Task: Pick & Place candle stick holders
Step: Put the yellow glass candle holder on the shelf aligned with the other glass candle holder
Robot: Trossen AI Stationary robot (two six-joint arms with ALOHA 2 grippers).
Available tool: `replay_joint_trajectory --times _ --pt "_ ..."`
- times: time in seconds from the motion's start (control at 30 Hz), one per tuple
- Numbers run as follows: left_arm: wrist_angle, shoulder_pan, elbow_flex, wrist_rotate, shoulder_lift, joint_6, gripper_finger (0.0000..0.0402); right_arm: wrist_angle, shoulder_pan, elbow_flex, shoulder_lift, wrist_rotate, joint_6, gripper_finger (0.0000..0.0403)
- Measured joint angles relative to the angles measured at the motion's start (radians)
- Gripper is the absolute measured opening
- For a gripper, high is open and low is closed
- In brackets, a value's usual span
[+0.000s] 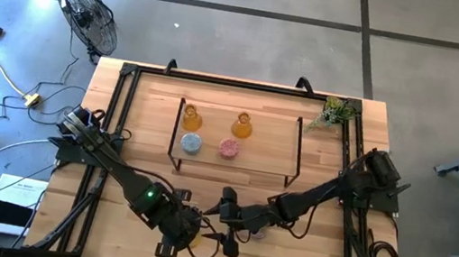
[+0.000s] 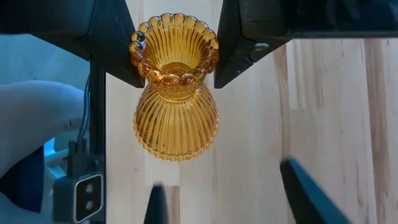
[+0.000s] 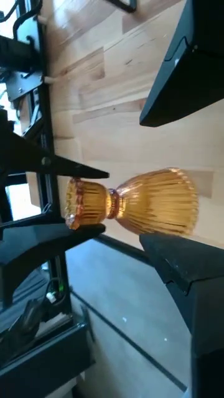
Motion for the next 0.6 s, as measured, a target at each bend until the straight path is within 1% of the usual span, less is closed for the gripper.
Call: replay_joint_trajectory --times 0.1,0.2,0.4,0.6 --pt "0.002 0.0 0.0 -0.009 0.0 0.005 0.0171 0.009 0.0 0.025 0.026 -0.013 -0.002 0.0291" --pt "0.005 0.007 0.0 -0.029 0.0 0.012 0.0171 -0.014 0.001 0.079 0.059 -0.027 -0.029 0.0291" --pt "0.027 0.014 0.0 -0.048 0.0 0.041 0.0171 -0.186 0.011 0.219 0.108 -0.021 -0.05 0.0291" --pt "0.037 0.012 0.0 -0.048 -0.001 0.064 0.0171 -0.214 0.011 0.278 0.161 -0.04 -0.045 0.0291"
